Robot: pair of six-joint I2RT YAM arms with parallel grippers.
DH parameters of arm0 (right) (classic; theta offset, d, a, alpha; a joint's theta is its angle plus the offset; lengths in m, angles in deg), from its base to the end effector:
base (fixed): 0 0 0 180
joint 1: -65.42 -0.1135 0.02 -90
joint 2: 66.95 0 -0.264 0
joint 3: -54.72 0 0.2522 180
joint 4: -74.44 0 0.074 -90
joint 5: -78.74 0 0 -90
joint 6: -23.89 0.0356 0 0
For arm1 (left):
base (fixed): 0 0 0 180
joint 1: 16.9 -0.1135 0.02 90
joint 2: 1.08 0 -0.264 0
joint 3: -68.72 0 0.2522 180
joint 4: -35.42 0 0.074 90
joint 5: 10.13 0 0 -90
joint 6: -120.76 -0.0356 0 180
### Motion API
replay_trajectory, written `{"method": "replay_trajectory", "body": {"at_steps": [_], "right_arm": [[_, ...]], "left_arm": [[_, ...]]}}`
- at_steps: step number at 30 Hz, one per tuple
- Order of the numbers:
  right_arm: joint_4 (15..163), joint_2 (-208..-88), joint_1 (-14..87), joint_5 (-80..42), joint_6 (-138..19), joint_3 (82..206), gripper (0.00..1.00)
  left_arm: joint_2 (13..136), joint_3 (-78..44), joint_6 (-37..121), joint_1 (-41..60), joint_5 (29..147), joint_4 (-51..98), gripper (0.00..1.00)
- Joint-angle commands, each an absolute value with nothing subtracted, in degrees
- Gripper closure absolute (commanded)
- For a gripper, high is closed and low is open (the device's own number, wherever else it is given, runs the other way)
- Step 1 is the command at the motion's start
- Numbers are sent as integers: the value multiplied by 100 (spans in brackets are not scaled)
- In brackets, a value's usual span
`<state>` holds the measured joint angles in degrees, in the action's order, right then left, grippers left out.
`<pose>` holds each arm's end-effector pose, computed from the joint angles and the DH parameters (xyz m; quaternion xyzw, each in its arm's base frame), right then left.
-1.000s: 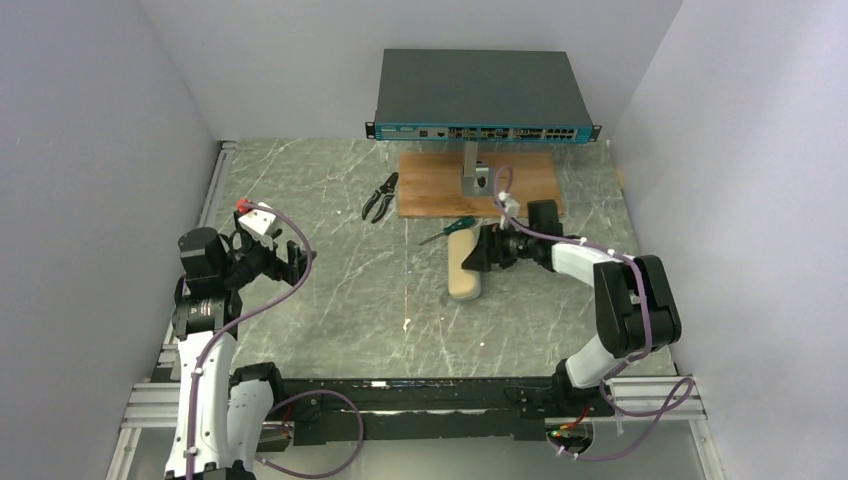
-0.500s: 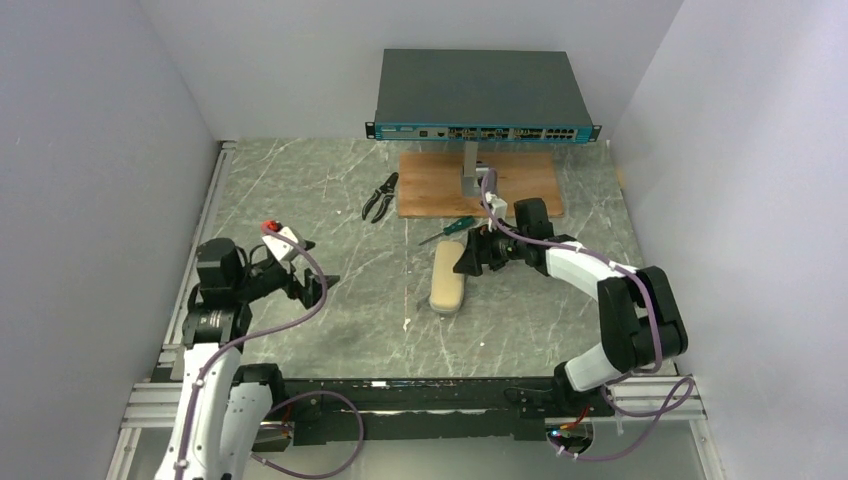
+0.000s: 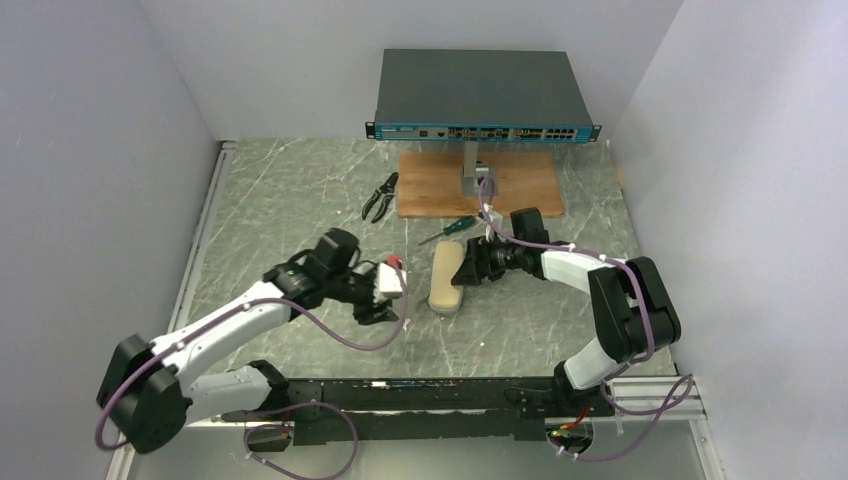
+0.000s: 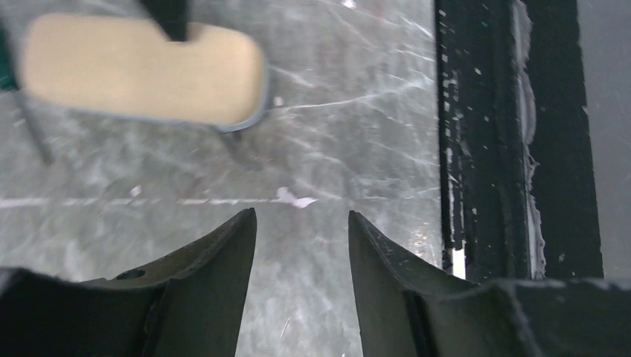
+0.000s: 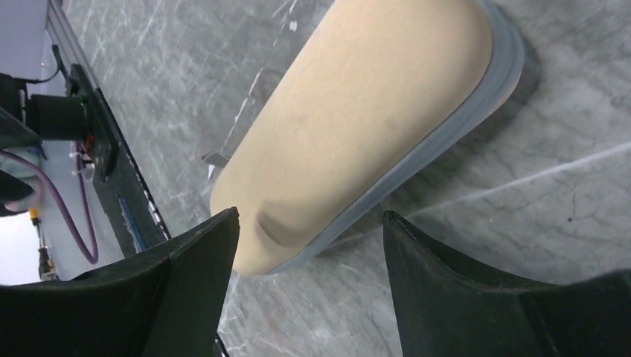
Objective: Open the umbrella
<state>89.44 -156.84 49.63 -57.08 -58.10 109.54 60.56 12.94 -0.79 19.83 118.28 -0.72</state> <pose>0.2715 0.1033 0.1568 -0.1913 0.8547 0.4229 0.2323 0.1641 -0.1500 0.2519 0.5949 0.6389 -0.3176 0.3701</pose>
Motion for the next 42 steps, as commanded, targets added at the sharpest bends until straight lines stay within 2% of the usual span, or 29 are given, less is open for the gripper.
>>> {"method": "replay_trajectory", "body": {"at_steps": [1,4,9,16,21,27,28,29,31,34,38,42], "right_arm": [[9136,-14894,5084,-5809,-6474,11007,27],[9546,-14341,5075,-5155,-7839,11258,27],[10350,-14653,4954,-4297,-9106,11885,31],[9791,-14128,4940,-4502,-9511,11067,33],[10580,-14403,4938,-4769,-11674,11215,32],[12106,-14971,4899,-5310,-13017,12520,21],[12405,-15120,4886,-5264,-13145,12781,17],[12723,-15284,4882,-5204,-13275,13092,8],[13220,-15342,4881,-5029,-13777,13417,3],[13473,-15071,4792,-4863,-15250,13388,1],[12886,-15279,4565,-4969,-15491,13444,1],[12900,-15578,4169,-4436,-16316,13203,1]], "left_arm": [[6812,858,-790,2615,11768,-281,47],[7301,795,-486,2667,11889,143,53],[7870,809,-205,2977,12015,779,57],[8413,991,-44,3091,11735,1800,63],[8664,1452,662,3076,11723,3120,65],[8602,2148,1321,2776,11478,4219,66],[8608,2196,1381,2687,11426,4251,67],[8618,2238,1394,2612,11389,4263,67],[8633,2276,1296,2526,11333,4285,68],[8619,2337,1121,2507,11399,4517,69],[8589,2478,1194,2504,11637,4961,72],[8568,2670,1018,2513,11616,5108,72]]}}
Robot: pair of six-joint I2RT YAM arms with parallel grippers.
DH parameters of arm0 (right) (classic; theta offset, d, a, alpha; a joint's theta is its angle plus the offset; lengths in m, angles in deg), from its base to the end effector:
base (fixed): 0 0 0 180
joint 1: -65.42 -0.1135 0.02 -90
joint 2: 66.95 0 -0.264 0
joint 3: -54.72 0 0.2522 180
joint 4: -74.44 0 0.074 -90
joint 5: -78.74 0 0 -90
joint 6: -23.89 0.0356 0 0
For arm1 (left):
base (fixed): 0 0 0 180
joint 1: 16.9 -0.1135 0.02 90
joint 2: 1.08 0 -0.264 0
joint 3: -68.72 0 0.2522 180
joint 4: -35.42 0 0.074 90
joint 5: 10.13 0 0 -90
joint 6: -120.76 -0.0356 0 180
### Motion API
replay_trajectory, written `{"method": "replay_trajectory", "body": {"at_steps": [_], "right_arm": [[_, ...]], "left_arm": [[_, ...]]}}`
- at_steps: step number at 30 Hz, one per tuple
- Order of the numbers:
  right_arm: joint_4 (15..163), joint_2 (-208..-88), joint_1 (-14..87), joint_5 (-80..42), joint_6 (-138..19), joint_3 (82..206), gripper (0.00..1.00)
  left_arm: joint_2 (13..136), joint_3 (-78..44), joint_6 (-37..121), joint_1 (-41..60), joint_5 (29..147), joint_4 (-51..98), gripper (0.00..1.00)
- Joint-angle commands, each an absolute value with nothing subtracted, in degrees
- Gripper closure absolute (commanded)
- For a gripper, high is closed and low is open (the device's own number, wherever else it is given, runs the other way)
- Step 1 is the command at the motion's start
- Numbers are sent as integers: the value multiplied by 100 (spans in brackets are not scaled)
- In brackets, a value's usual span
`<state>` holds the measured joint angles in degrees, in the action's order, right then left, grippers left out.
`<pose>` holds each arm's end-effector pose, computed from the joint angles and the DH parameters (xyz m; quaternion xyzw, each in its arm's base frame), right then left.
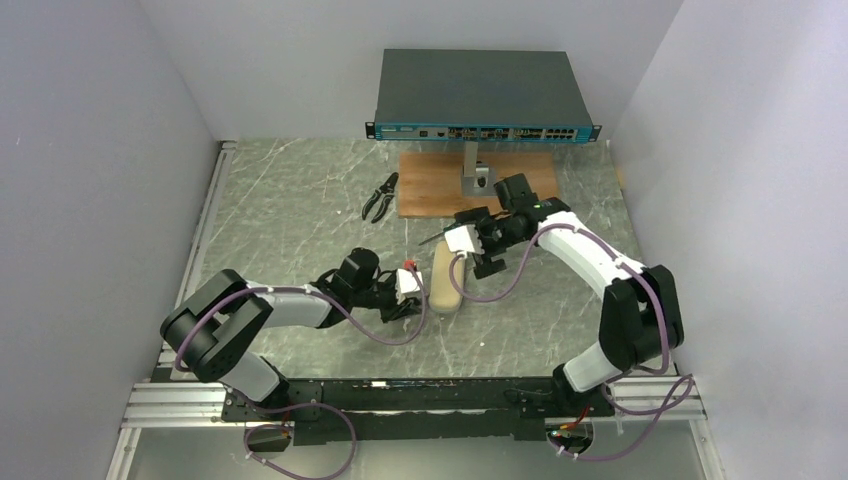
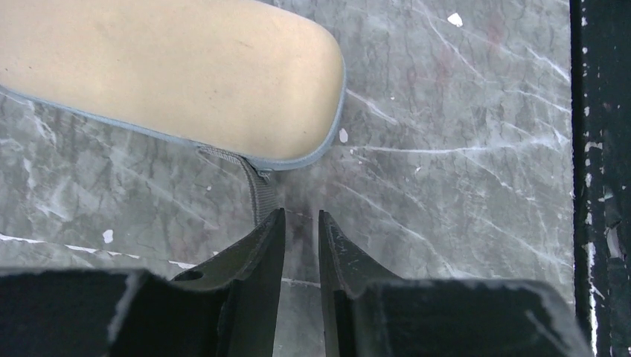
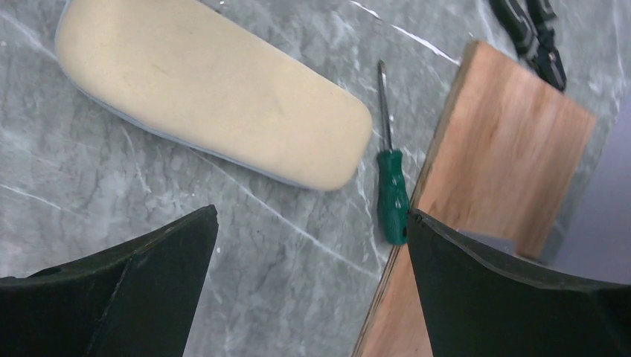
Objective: Open the umbrella
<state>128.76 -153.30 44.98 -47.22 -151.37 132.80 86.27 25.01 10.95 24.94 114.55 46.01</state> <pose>0.2739 0.1244 0.2494 -0.7807 0.4998 0.1324 0.3510 0.1928 -0.1998 0.1468 0.5520 0.6477 -0.3441 0.3967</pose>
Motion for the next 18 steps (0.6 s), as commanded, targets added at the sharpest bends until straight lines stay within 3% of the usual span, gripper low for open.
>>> {"method": "replay_trajectory", "body": {"at_steps": [1,12,18], "right_arm": [[12820,-15635,4064,-4298,-16356,13152,1],[12995,-15999,3685,-4176,-16280,13049,2],[12571,-16211,3620,-3752,-15024,13410,4]], "left_arm": [[8631,2701,1038,2507,11594,5202,72],[9218,2768,1498,2565,11623,6052,72],[9526,2677,1748,2456,11469,6318,71]]}}
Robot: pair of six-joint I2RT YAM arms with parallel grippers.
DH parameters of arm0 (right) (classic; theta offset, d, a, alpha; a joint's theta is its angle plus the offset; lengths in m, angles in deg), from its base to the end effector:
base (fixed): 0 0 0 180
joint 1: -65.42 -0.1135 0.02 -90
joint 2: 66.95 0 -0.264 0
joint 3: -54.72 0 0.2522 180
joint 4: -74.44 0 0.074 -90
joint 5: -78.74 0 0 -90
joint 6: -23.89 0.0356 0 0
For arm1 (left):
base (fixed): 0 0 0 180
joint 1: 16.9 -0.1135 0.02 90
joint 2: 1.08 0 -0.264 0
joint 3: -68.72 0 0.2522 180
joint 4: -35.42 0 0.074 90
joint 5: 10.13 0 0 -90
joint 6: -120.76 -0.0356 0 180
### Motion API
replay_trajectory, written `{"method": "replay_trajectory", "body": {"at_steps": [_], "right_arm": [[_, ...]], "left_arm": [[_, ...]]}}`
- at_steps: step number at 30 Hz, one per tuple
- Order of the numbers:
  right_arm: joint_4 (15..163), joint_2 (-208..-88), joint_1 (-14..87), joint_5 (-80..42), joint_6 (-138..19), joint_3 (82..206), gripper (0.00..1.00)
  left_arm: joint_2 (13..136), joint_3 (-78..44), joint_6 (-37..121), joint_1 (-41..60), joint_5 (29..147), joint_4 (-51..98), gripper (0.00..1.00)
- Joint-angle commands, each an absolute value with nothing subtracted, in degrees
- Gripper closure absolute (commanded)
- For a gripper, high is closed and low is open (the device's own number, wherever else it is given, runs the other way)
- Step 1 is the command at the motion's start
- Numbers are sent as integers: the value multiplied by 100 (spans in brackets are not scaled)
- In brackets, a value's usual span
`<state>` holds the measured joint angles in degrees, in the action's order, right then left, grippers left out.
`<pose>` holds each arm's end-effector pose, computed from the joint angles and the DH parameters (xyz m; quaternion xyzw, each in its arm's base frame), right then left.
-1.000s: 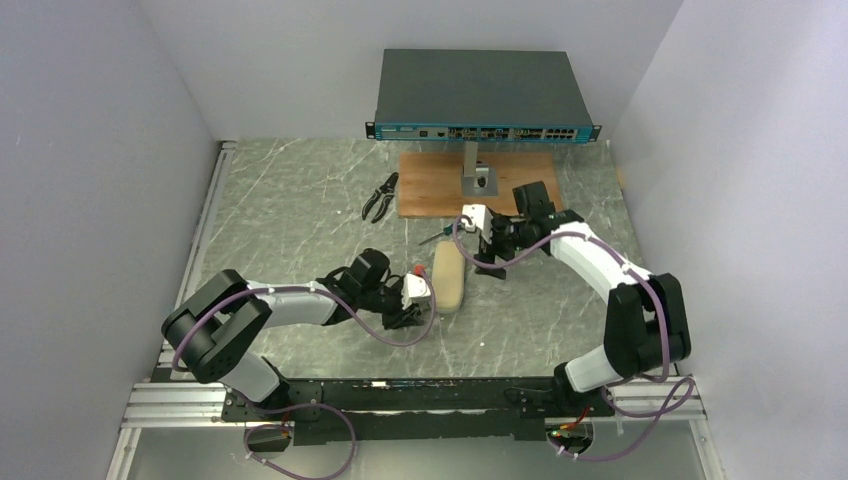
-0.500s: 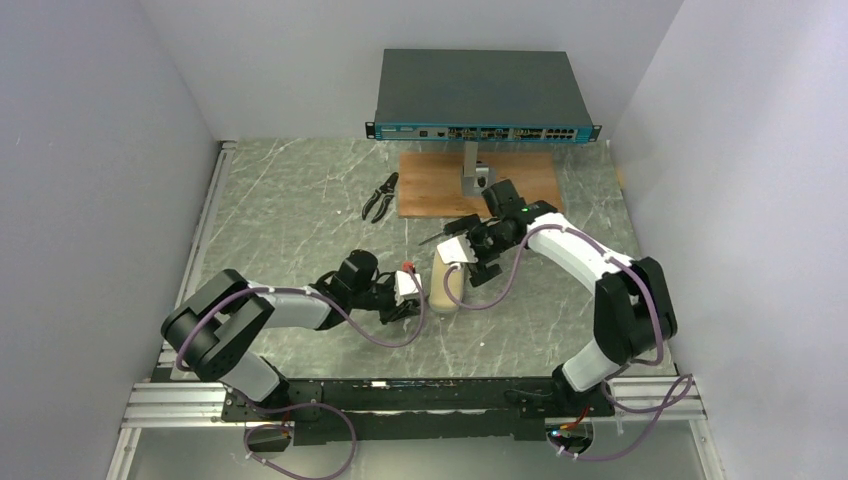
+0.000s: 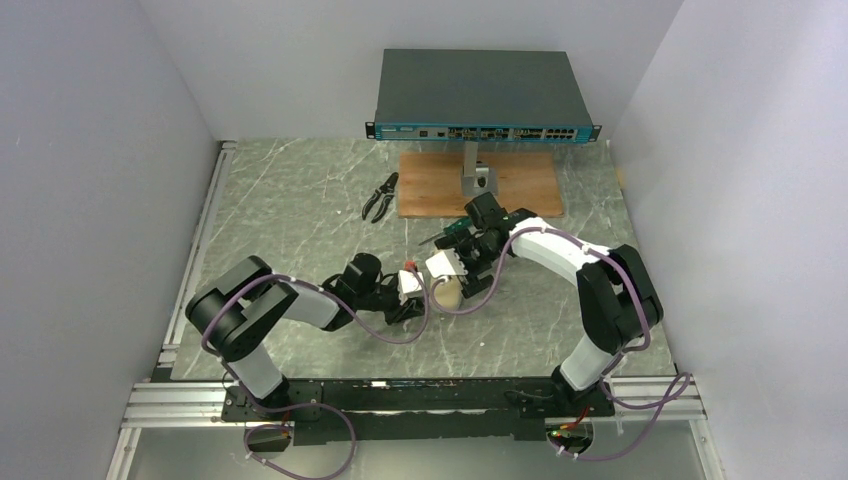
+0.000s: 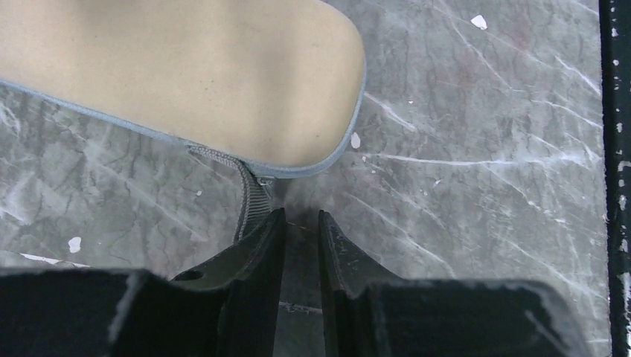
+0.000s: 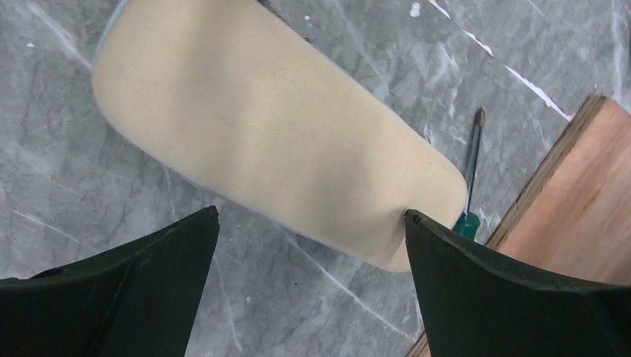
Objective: Open the umbrella
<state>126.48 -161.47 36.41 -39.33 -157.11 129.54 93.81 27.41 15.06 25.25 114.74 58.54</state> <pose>0.2641 0.1656 0.1916 -0.8488 0.4455 0.1260 0.2553 0.1948 -0.2038 0.1213 0.5308 0.6529 -0.3616 0.4016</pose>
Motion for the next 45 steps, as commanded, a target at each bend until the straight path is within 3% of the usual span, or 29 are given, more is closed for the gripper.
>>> {"method": "replay_trajectory", "body": {"at_steps": [1,8,14,18,21,27,34,35,37,38,40,45], "right_arm": [[12639,-16239,3616,-3748,-15013,13472,4],[12004,-16099,3470,-3934,-14901,13036,4],[11726,-15988,3436,-4052,-14868,12604,4],[11460,-15941,3432,-4137,-14860,12269,6],[11358,-15899,3435,-4229,-14830,12070,13],[11164,-15888,3439,-4173,-15083,11613,20],[11044,-15863,3449,-4280,-14968,11389,29],[11048,-15862,3453,-4287,-14969,11380,29],[11077,-15869,3448,-4292,-14987,11383,30],[11097,-15884,3459,-4283,-14999,11391,30],[11134,-15897,3458,-4260,-15028,11401,31],[11229,-15891,3450,-4246,-15065,11432,34]], "left_arm": [[9540,2671,1748,2442,11489,6341,71],[9698,2794,1554,2455,11451,6863,60],[9822,2762,1534,2473,11622,6991,60],[9815,2771,1544,2485,11570,7036,67],[9686,2883,1547,2485,11548,7084,73],[9437,2919,1385,2492,11385,6856,97],[9050,3114,1212,2570,11301,6625,100],[9020,3106,1245,2577,11265,6563,98],[9045,3022,1287,2574,11209,6351,72],[9066,2998,1275,2577,11162,6296,63],[9119,2955,1295,2575,11061,6301,57],[9285,2776,1215,2493,10869,6162,51]]}}
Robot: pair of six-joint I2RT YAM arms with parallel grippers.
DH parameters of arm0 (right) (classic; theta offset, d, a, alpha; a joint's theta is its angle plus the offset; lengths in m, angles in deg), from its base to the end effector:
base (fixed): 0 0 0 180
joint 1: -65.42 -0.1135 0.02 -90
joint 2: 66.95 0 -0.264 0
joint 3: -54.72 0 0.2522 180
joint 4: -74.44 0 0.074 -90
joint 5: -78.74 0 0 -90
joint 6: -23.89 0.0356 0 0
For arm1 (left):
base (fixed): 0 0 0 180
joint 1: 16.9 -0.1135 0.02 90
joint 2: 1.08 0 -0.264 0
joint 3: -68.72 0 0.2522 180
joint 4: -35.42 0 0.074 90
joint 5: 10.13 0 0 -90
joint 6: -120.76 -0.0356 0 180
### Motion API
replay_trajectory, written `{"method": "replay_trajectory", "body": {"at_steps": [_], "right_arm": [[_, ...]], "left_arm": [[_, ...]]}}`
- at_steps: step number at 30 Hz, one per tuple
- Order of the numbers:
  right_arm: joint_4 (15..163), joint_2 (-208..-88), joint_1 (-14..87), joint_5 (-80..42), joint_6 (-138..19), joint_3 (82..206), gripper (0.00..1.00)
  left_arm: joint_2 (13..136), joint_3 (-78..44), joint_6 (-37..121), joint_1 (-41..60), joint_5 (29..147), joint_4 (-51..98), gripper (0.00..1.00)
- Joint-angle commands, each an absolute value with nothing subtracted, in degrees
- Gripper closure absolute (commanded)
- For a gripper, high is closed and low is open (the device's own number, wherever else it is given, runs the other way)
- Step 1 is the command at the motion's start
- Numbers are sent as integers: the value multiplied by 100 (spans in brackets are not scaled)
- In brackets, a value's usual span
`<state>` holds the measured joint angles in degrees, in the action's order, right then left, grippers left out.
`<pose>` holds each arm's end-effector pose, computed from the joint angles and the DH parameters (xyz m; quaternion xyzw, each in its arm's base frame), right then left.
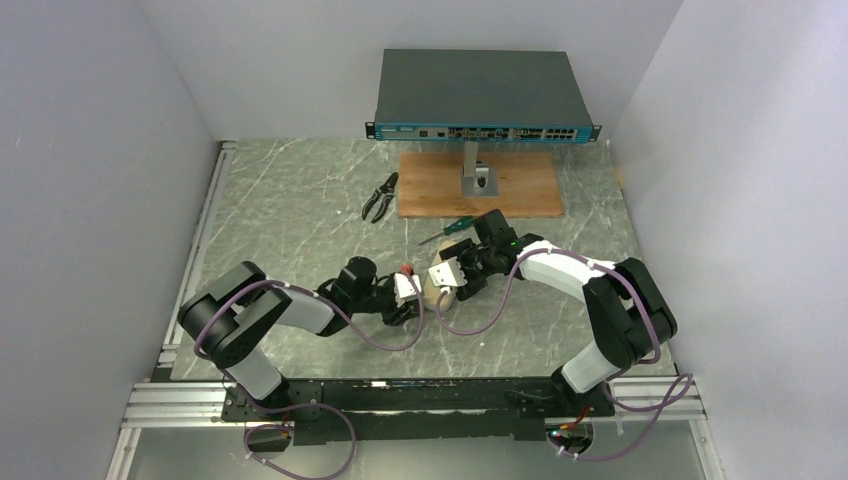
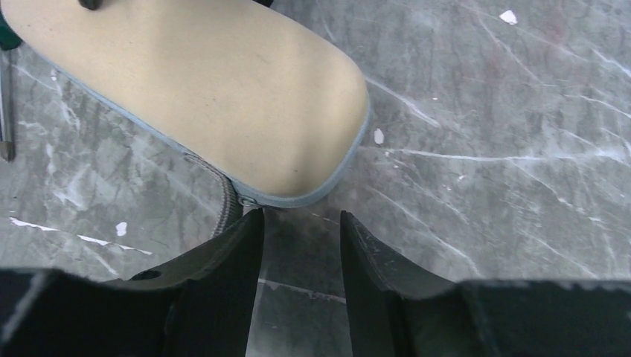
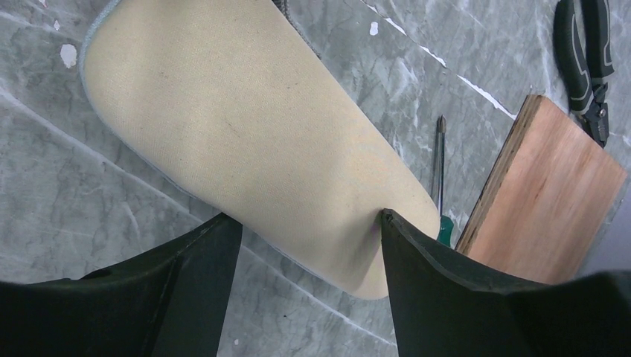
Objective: Open the umbrella
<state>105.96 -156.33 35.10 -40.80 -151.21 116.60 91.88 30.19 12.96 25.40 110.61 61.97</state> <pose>0.2457 0.1640 0.1710 -0.8241 0.4402 0.0993 0.3423 0.1895 -0.1971 0.1231 0.5320 0.6465 -0.3274 0.4380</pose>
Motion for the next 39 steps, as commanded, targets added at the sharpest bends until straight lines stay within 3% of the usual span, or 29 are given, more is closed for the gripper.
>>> {"method": "replay_trajectory", "body": {"at_steps": [1,9,27,34,39], "right_arm": [[11254,-15884,3449,-4252,-15062,11436,35],[11334,-15862,3451,-4207,-15163,11386,40],[11404,-15984,3449,-4163,-15315,11383,45],[11381,-15959,3453,-4146,-15259,11334,48],[10848,-16024,3456,-3716,-15149,11068,54]], "left_arm": [[9293,2760,1187,2473,10873,6172,50],[9369,2675,669,2449,10946,6219,48],[9675,2544,-629,2446,11274,6518,75],[9600,2505,-591,2447,11097,6359,100],[9103,2676,-623,2526,11397,5813,100]]}}
